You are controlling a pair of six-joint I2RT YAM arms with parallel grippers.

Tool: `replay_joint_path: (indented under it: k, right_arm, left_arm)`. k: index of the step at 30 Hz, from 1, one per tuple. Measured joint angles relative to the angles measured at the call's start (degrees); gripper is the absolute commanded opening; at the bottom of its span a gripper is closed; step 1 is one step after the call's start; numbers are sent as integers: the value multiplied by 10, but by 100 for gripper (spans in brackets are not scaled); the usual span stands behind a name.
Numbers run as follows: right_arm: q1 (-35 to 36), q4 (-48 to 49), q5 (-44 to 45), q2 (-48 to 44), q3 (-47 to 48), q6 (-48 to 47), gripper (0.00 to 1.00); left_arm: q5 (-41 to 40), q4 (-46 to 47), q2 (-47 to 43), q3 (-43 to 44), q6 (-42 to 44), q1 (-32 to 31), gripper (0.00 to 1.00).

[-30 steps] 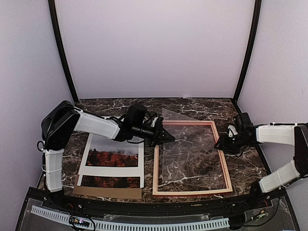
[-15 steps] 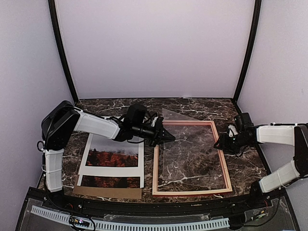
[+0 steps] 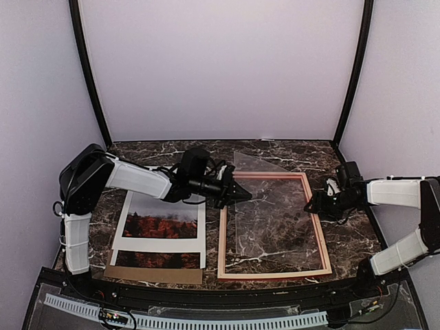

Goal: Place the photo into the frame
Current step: Place the glass panel in the frame body.

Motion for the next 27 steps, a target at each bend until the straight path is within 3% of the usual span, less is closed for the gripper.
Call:
replay_joint_path:
  k: [16,27]
  right_arm:
    - [-5,3,-11,0,-4,0,70]
    - [-5,4,-19,0,-5,0,71]
  left_arm:
    - [0,2,0,1,0,-2,4]
    - [-4,-12,0,2,15,-2,18]
